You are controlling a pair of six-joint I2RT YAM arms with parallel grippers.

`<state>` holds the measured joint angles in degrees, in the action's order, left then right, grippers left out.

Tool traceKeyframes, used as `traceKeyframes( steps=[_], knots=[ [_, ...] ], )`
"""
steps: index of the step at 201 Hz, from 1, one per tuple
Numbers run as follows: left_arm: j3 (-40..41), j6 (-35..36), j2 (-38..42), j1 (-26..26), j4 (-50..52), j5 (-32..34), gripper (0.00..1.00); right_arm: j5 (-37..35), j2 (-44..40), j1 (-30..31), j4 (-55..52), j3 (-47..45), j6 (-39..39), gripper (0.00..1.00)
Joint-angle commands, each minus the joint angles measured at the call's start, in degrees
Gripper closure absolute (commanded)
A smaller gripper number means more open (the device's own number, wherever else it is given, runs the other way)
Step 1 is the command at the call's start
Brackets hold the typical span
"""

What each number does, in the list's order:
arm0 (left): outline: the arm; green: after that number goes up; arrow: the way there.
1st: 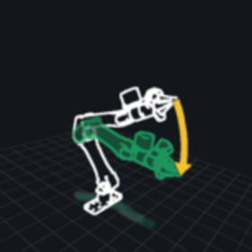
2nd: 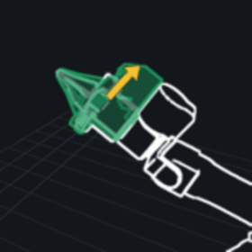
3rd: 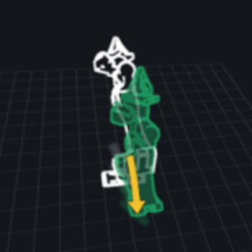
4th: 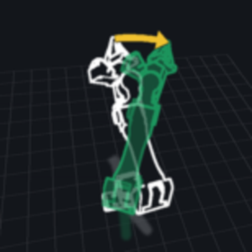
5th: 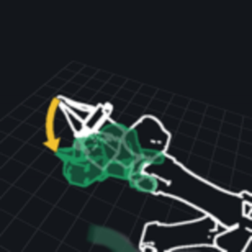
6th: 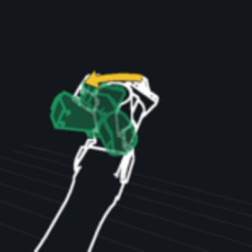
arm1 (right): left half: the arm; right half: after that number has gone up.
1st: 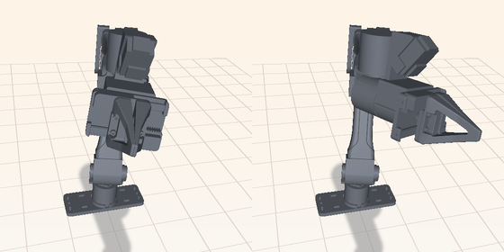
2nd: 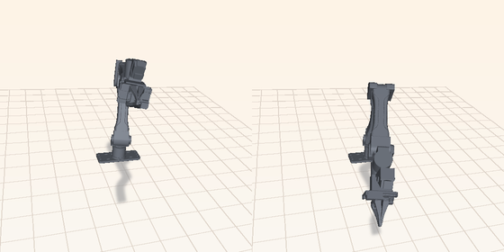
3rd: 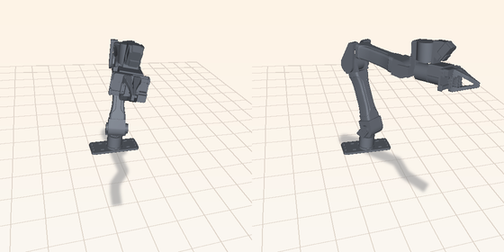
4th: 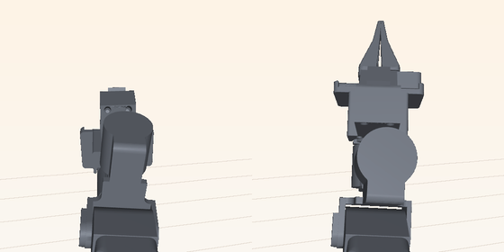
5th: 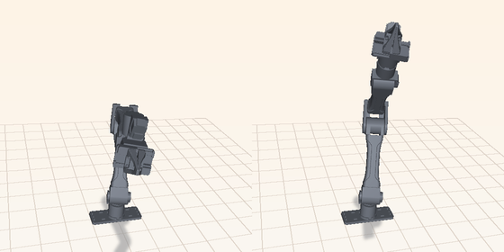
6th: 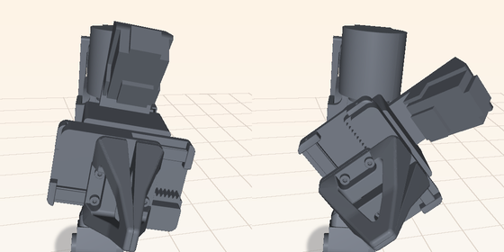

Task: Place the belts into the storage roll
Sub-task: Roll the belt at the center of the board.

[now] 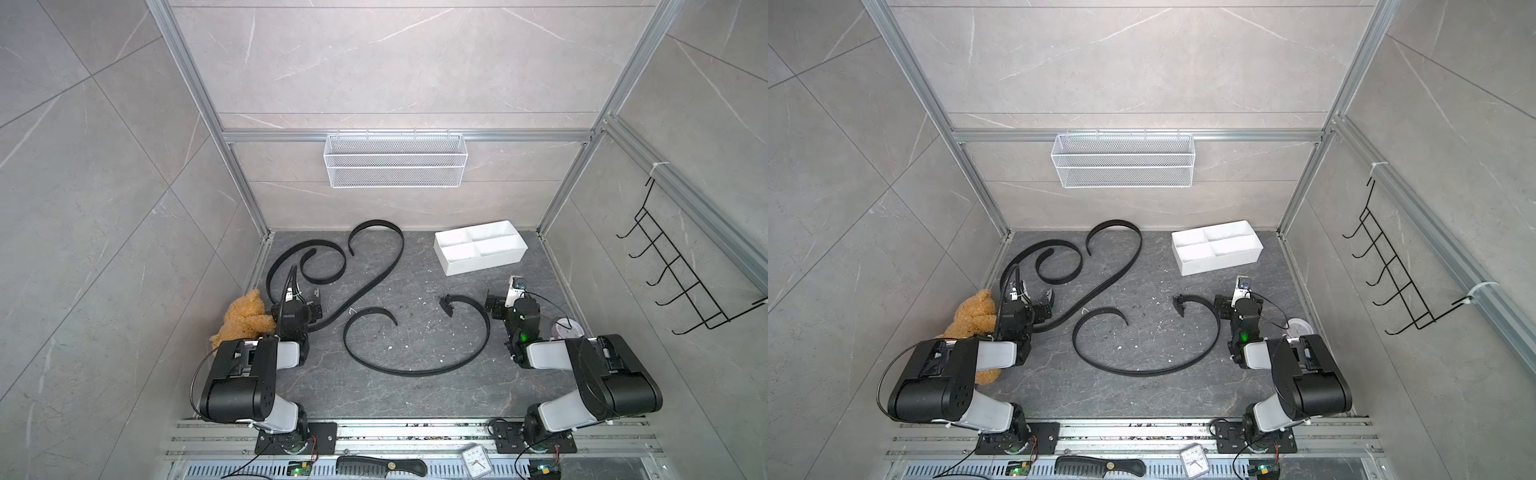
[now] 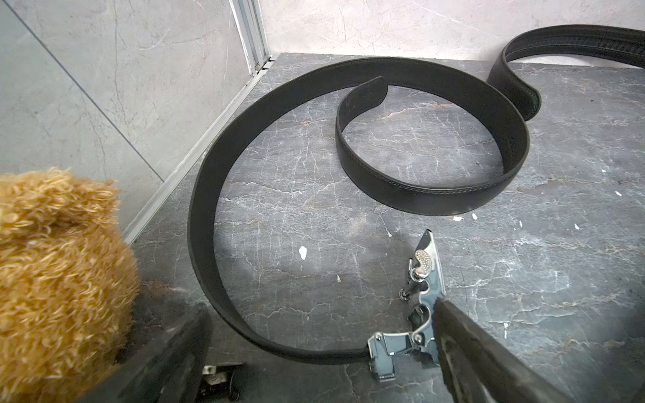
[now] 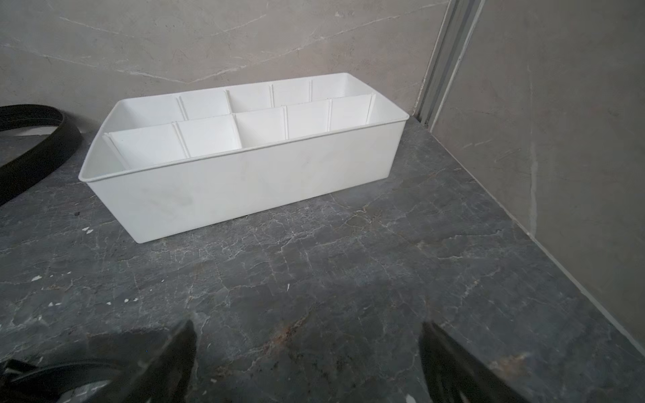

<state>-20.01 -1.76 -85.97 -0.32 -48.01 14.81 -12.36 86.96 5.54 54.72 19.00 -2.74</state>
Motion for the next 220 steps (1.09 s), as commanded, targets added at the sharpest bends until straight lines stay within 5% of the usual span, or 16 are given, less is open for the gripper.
traceKeyframes(
  steps=[1,162,195,220],
  knots=[
    [-0.1,-0.5,-0.1,-0.1,-1.6,0.1,0.0,0.7,0.7,0.1,0.6,0.0,0.3,0.0],
    [-0.4,-0.2,0.9,0.1,-1.7,1.8,0.01,-1.0,-1.0,0.3,0.6,-0.4,0.8,0.0],
    [-11.3,1.8,14.3,2.6,29.5,2.0,0.03,-6.3,-15.3,4.3,-33.7,9.4,-1.8,0.0],
    [-17.9,0.1,19.6,9.4,46.0,2.7,0.03,-9.8,-18.8,9.0,-55.0,17.8,-7.4,0.0]
  ],
)
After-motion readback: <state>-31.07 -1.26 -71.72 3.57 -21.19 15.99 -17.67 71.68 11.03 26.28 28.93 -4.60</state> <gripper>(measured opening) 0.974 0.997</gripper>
